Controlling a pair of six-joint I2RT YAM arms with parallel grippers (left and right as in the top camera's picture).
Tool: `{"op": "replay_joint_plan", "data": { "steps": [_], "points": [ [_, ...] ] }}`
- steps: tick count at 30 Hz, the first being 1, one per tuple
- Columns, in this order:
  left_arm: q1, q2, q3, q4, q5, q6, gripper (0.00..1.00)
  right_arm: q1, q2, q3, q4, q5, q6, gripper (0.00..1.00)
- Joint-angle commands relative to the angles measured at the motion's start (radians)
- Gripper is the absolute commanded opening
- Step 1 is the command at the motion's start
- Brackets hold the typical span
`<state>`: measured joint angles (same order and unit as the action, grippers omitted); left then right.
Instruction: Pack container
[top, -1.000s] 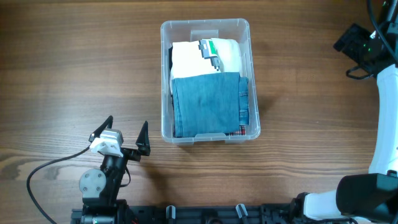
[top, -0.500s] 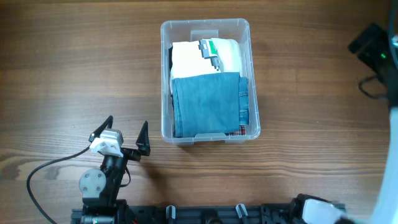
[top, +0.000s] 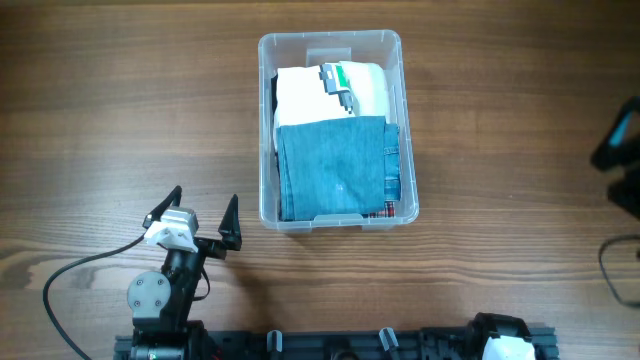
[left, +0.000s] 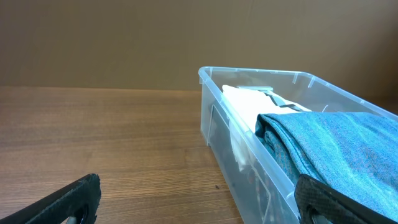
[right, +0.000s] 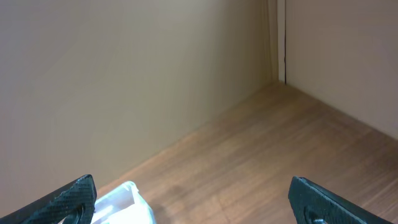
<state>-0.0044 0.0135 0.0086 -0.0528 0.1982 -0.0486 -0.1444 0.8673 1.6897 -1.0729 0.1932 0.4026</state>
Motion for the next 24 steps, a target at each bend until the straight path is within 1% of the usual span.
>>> {"op": "replay_joint_plan", "data": {
  "steps": [1,2,4,6,10,15,19,24],
  "points": [
    [0.007,-0.011,-0.003,-0.008,-0.013,0.018,1.00,0.011,-0.078,-0.025,-0.004,-0.013,-0.006,1.00],
    [0.007,-0.011,-0.003,-0.007,-0.013,0.018,1.00,0.013,-0.126,-0.071,-0.001,-0.072,-0.007,1.00],
    [0.007,-0.011,-0.003,-0.007,-0.013,0.018,1.00,0.014,-0.177,-0.146,0.021,-0.099,-0.007,1.00],
    [0.007,-0.011,-0.003,-0.007,-0.013,0.019,1.00,0.018,-0.242,-0.262,0.075,-0.109,-0.007,1.00],
    [0.007,-0.011,-0.003,-0.007,-0.013,0.018,1.00,0.069,-0.402,-0.552,0.264,-0.113,-0.010,1.00],
    [0.007,-0.011,-0.003,-0.007,-0.013,0.018,1.00,0.153,-0.591,-0.865,0.507,-0.113,-0.011,1.00],
    [0.007,-0.011,-0.003,-0.007,-0.013,0.018,1.00,0.165,-0.708,-1.073,0.652,-0.157,-0.020,1.00],
    [0.007,-0.011,-0.003,-0.007,-0.013,0.018,1.00,0.165,-0.829,-1.265,0.831,-0.273,-0.128,1.00]
  ]
}}
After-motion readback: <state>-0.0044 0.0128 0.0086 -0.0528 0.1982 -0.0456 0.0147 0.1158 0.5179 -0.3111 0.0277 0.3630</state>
